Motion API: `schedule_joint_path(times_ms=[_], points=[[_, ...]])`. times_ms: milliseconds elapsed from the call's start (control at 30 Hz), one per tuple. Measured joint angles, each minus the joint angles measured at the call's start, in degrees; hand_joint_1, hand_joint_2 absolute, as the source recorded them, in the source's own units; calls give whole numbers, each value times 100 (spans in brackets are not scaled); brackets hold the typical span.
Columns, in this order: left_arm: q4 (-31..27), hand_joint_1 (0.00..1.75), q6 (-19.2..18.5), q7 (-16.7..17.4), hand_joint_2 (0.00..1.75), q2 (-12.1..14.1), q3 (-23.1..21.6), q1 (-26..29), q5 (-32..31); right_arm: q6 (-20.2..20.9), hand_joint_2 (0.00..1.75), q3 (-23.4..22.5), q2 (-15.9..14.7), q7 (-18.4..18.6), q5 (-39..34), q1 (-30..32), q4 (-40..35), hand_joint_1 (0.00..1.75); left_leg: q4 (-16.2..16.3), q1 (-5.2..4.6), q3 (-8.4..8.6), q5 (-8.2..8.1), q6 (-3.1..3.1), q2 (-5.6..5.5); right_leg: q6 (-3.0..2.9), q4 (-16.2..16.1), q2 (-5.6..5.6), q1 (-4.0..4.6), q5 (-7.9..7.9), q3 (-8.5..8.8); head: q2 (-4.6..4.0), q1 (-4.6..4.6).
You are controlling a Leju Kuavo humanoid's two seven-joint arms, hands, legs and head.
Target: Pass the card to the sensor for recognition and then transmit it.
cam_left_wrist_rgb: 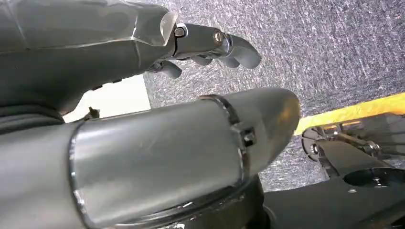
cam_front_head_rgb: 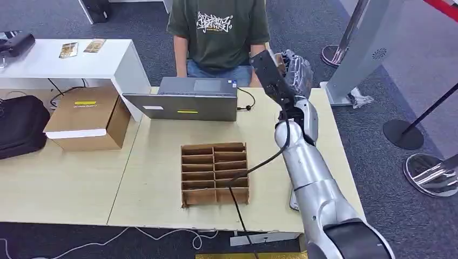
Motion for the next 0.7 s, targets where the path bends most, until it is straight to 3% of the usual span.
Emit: schedule_joint_path(times_ms=[333, 500, 700], points=[[0, 0, 11, 46, 0, 2, -81, 1, 48, 666, 175, -304, -35, -133, -2031, -12, -48, 175, 0, 0, 0, 0, 0, 1, 0, 0, 1, 0, 0, 0, -2, 0], [0, 0, 37, 48, 0, 0, -90, 5, 57, 688, 175, -319, -147, -133, -2253, -35, 0, 175, 1, 0, 0, 0, 0, 0, 0, 0, 1, 0, 0, 0, -2, 0], [0, 0, 44, 48, 0, 0, -114, 6, 92, 330, 175, -310, -321, -79, -2214, 74, -115, 175, 2, 0, 1, 0, 0, -1, 0, -2, 0, 0, 0, 0, 0, 0]])
